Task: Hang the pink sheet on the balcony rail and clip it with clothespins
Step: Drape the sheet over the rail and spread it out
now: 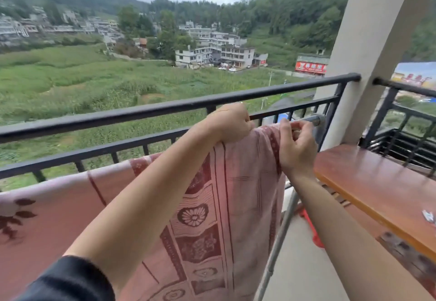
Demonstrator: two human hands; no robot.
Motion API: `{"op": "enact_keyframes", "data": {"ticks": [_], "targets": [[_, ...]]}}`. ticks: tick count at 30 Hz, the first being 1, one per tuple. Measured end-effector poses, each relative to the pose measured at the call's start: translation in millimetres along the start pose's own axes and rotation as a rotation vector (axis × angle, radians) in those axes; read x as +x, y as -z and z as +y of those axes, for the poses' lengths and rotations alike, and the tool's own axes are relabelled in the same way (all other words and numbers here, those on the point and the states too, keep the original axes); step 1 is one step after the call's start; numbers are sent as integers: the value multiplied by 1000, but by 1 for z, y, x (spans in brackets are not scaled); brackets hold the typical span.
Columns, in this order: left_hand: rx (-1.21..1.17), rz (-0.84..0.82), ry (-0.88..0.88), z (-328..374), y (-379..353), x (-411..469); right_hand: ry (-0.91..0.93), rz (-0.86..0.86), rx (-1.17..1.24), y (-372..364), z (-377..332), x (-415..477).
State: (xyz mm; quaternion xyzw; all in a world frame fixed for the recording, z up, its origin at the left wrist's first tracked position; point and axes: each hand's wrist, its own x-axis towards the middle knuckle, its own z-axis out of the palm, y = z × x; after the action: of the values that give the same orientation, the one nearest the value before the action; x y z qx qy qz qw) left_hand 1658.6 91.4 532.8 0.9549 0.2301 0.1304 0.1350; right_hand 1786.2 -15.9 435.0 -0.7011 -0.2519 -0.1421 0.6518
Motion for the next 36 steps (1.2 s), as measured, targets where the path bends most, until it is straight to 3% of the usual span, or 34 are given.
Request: {"op": "enact_keyframes", "data": {"ticks": [5,11,16,19,24,27,30,33,36], "targets": [[46,151,-28,7,-19,0,110,74,1,4,26,16],[13,130,-67,7,-19,-9,237,91,213,-7,40,18],[-131,63,24,14,-13,-8,183,-2,408,-6,41,17],[-258,153,82,20,-14,-6,147,-148,501,4,42,21],[-206,354,123,54,-34,7,151,-648,656,35,51,46],[-90,554,195,92,-54,20,341,-640,577,64,62,72],[-44,661,216,130,-63,31,391,-596,584,93,71,97],[2,746,200,160,-73,43,218,-739,735,110,80,120],[74,765,252,172,-97,46,-35,-1011,788,117,96,141]]}}
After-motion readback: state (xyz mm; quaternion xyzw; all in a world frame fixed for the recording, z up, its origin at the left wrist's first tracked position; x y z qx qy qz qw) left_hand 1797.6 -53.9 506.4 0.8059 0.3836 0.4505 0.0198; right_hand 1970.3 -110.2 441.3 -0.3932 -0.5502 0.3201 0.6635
